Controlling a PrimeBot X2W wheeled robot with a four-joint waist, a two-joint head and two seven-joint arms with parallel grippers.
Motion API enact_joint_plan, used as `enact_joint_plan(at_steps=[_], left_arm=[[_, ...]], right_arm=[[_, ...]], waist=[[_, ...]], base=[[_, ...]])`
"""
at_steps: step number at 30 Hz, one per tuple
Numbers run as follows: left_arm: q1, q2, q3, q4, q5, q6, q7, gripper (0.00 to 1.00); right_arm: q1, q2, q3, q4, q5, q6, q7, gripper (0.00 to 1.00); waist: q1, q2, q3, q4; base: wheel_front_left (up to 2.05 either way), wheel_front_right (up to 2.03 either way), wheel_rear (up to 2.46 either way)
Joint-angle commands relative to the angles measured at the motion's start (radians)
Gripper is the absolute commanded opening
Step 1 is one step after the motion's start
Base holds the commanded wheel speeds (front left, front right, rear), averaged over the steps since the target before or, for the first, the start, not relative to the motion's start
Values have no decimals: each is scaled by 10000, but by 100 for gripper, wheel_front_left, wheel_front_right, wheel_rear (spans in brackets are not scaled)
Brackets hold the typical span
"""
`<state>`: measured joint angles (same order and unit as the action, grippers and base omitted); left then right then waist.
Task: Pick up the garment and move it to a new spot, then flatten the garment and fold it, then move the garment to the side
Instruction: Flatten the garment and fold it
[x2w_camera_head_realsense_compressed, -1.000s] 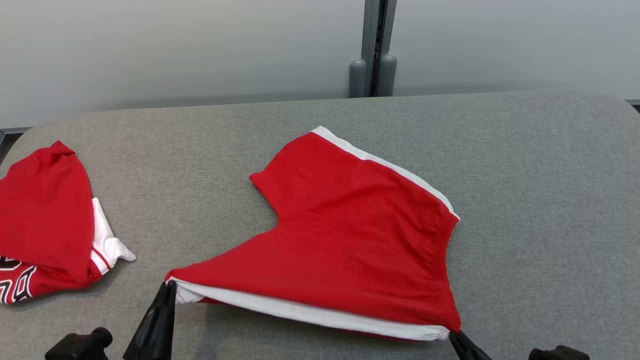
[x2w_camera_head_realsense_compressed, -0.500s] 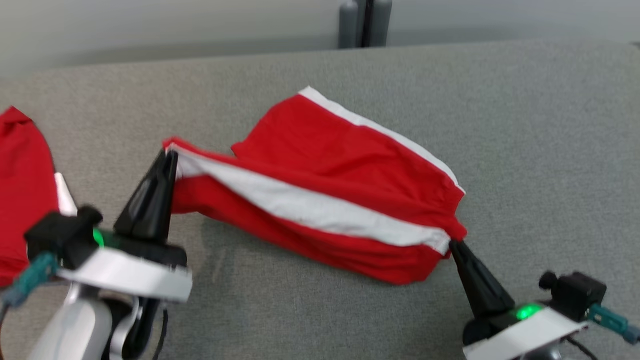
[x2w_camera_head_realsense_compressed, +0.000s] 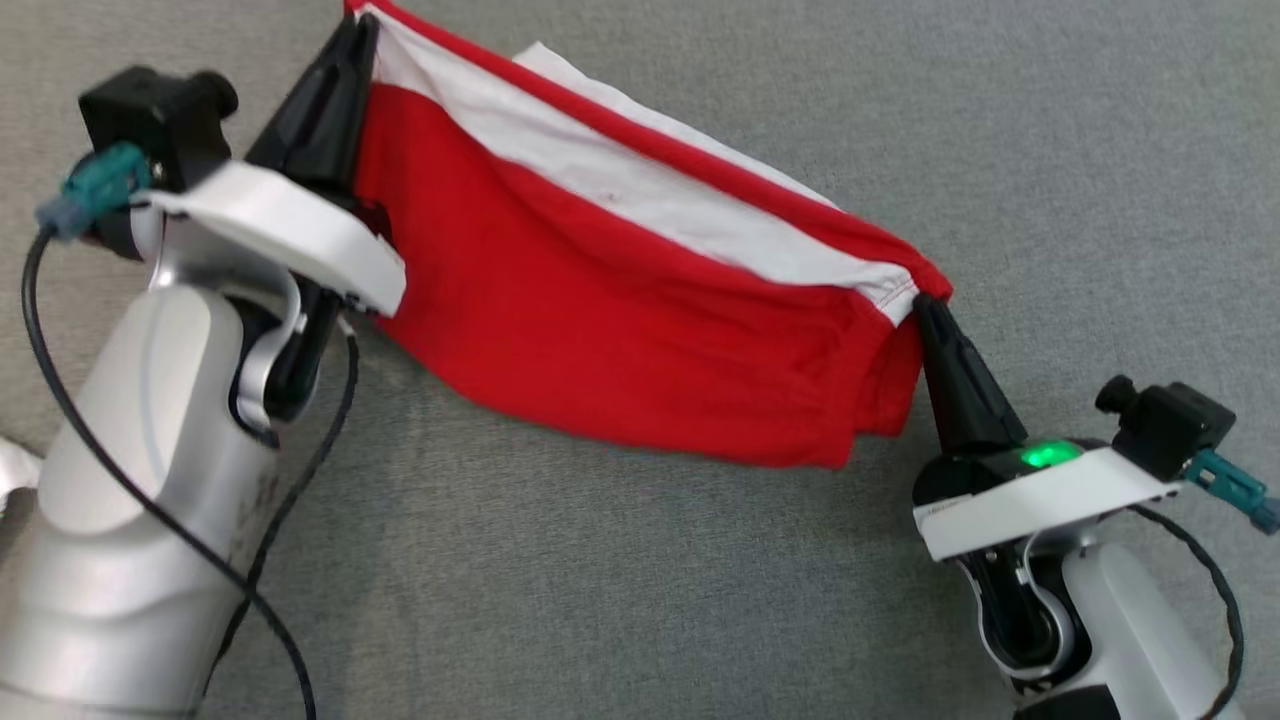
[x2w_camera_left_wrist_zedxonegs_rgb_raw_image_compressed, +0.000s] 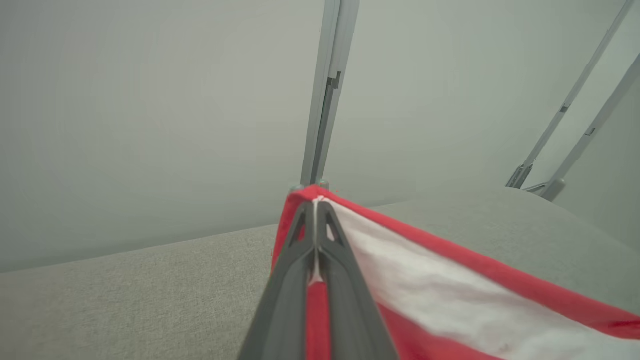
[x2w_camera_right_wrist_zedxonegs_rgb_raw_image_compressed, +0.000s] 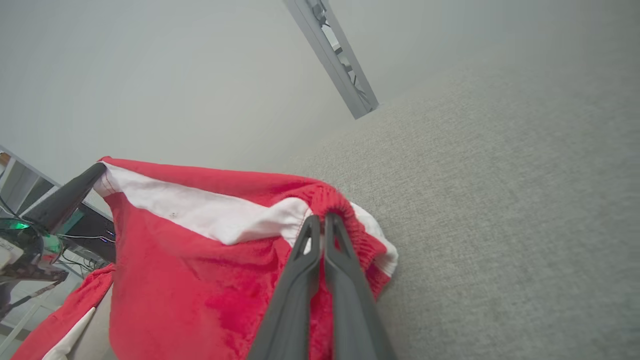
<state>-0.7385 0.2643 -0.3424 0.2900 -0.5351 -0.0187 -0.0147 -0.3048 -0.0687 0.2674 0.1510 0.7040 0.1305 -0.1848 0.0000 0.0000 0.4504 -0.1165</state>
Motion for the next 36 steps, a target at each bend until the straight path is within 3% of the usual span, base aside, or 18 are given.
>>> enact_joint_plan(at_steps=[1, 10, 11, 12, 13, 14, 15, 20, 26, 36], left_arm=[[-503, -80, 5, 617, 29, -167, -126, 0], [-2273, -733, -244, 4264, -189, -782, -755, 0], [-2365, -808, -276, 4578, -254, -814, -763, 27], [-2469, -850, -308, 4800, -275, -871, -873, 97], [-2577, -891, -331, 4999, -326, -923, -994, 100], [-2619, -933, -383, 5182, -354, -957, -1115, 100], [-2626, -968, -419, 5298, -375, -985, -1307, 100], [-2284, -979, -542, 5330, -210, -1043, -2187, 100], [-1499, -731, -369, 4173, 223, -795, -2491, 100], [1545, 56, 970, -400, 1395, 542, -2508, 100]], right_arm=[[-325, 4, -9, 170, 96, 5, -137, 0], [-1341, 64, 370, 1239, 284, 5, -383, 0], [-1409, 68, 452, 1340, 262, 5, -401, 0], [-1430, 69, 533, 1428, 258, 5, -400, 0], [-1459, 26, 615, 1502, 188, 5, -403, 20], [-1481, -21, 630, 1555, 86, 5, -455, 50], [-1472, -72, 658, 1600, 24, 5, -474, 100], [-1081, -455, 747, 1475, -846, 5, -681, 100], [-363, -684, 160, 790, -2215, 4, -800, 100], [1010, -177, -1962, -1451, -4609, 4, -821, 100]], waist=[[0, 0, 294, -245], [0, 0, 613, -507], [0, 0, 621, -514], [0, 0, 625, -515], [0, 0, 625, -514], [0, 0, 611, -505], [0, 0, 595, -487], [0, 0, 355, -302], [0, 0, 39, -49], [0, 0, -723, 183]], base=[[0, 0, 0], [0, 0, 0], [0, 0, 0], [0, 0, 0], [0, 0, 0], [0, 0, 0], [0, 0, 0], [0, 0, 0], [0, 0, 0], [0, 0, 0]])
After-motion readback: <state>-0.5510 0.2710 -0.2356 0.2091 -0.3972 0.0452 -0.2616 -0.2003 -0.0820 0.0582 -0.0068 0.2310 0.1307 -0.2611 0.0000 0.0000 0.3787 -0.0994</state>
